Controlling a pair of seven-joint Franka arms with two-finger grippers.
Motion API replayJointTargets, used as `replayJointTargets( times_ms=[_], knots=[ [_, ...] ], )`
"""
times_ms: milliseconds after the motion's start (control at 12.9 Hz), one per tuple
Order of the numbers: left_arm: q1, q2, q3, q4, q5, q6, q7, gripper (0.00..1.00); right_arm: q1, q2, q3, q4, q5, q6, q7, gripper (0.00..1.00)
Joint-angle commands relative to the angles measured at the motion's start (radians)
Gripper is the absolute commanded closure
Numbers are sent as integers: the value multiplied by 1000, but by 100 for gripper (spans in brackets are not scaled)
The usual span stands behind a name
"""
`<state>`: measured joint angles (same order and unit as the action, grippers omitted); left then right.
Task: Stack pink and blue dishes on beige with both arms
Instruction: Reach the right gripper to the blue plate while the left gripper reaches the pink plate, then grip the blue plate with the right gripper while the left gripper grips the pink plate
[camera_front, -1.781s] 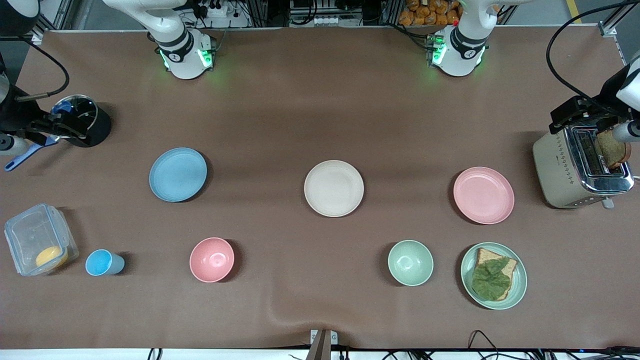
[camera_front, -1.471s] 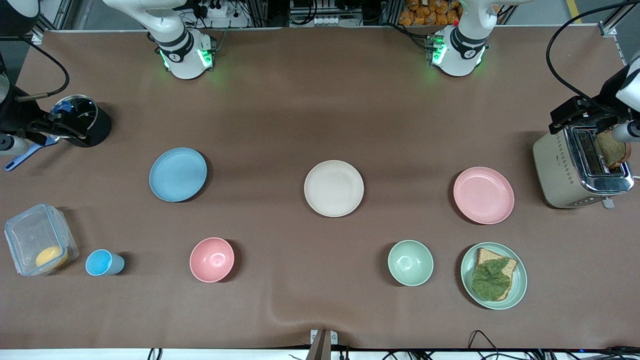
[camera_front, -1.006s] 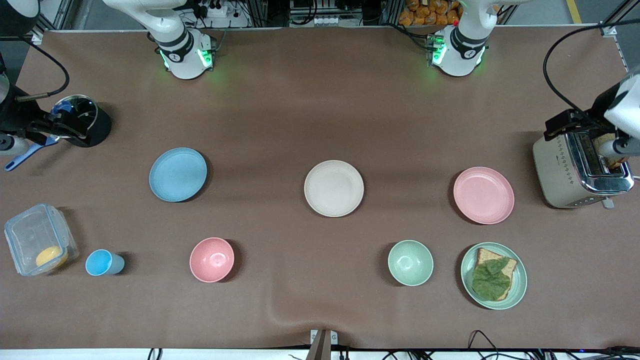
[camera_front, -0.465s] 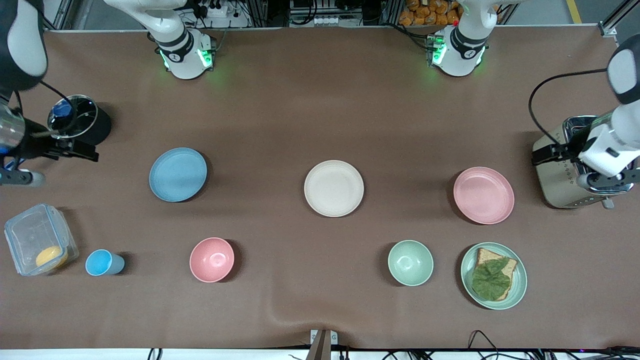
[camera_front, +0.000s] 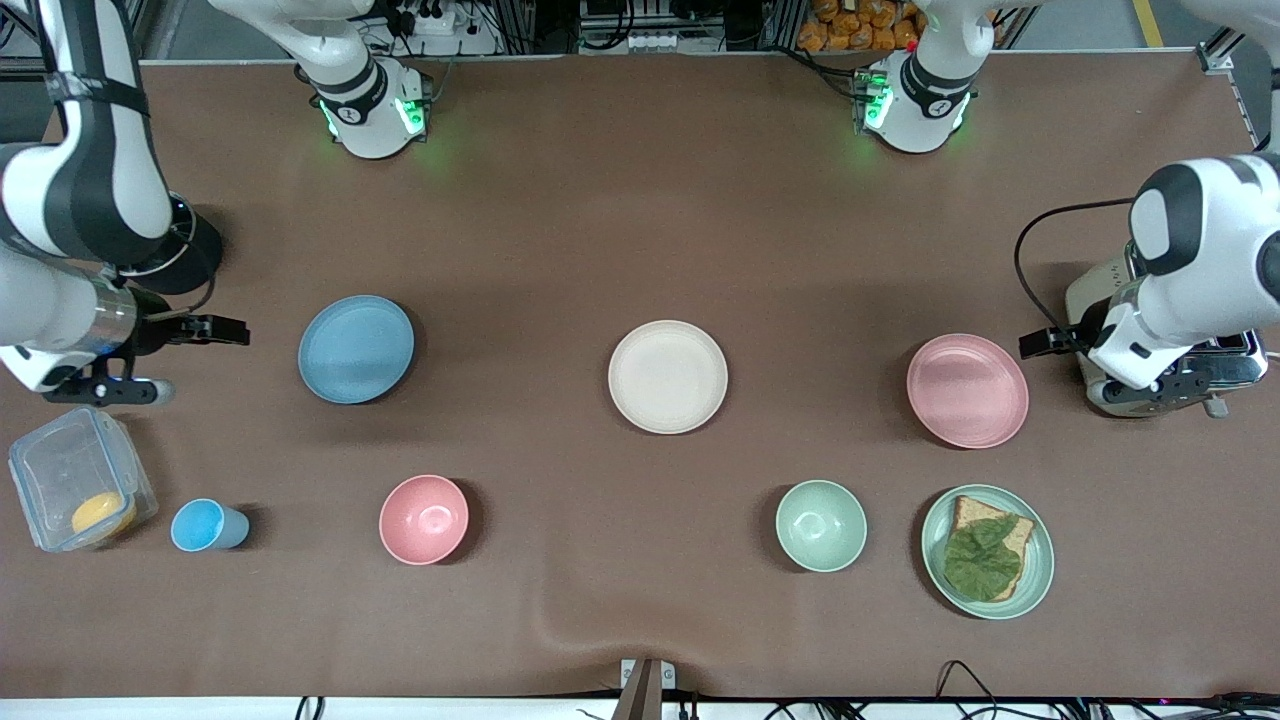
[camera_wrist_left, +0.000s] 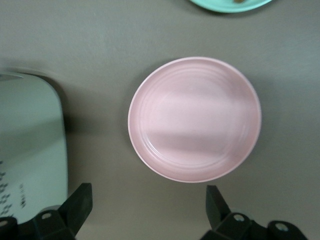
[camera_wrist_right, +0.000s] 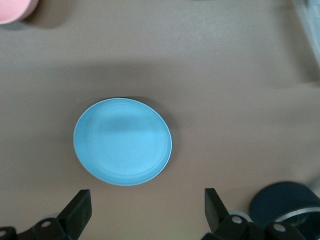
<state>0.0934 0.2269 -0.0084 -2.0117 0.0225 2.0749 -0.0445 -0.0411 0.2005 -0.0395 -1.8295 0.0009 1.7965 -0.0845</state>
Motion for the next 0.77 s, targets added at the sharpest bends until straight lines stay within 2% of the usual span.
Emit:
replayJointTargets(
  times_ms=[0,310,697],
  knots=[
    [47,66,-9,4,-22,22,15,0,-58,-35,9,-155,28,145,-108,0],
    [89,150,-10,-13,-24,128,55,0,-115,6,9,-298,71,354,-248,0],
    [135,235,-13,-15,-67,181,135,0,-128,144,9,-306,102,466,-343,0]
  ],
)
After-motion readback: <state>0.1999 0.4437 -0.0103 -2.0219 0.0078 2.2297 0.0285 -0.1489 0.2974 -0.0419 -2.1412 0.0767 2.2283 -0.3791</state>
